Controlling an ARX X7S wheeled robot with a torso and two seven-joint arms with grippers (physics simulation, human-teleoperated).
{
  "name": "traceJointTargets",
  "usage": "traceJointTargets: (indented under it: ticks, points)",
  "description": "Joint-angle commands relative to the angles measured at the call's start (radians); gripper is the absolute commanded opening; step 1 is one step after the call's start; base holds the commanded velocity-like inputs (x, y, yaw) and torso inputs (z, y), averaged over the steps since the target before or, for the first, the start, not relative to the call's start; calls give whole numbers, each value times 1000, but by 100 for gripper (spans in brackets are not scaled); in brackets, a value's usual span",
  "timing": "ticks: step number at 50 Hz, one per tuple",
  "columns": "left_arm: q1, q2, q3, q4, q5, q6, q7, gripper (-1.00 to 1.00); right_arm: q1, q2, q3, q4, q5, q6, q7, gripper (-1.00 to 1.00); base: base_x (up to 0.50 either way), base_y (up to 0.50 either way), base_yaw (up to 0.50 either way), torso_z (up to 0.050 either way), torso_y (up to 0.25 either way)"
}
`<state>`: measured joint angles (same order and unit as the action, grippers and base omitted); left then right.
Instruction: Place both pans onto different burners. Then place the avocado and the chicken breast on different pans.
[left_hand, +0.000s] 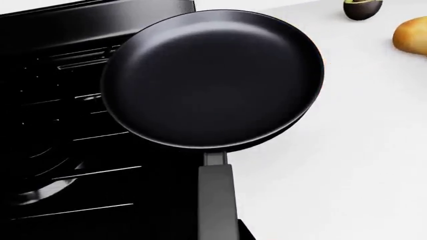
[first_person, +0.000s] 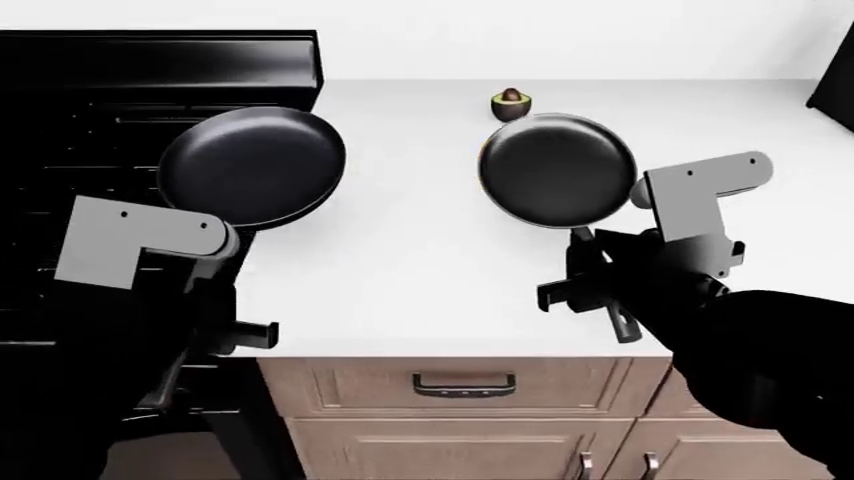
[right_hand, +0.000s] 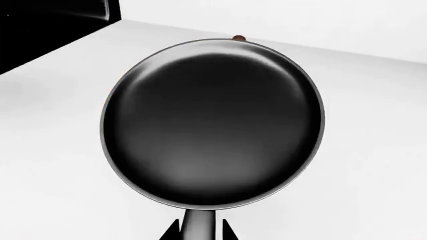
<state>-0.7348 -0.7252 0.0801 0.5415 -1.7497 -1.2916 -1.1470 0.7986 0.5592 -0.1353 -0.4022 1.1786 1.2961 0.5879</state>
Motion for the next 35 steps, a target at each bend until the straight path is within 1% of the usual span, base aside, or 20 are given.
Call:
traceJointTargets:
  ticks: [1,35]
  points:
    - [-25,-7,-11,5,26,9,-16,-100,30,8,14,-24,-47,-16,38,-100,-20,500,0,0,0]
    - [-42,-20,20,6,18,28,-19,-100,24,24,-4,-22,-41,-33,39,-100,-2,500,0,1,4]
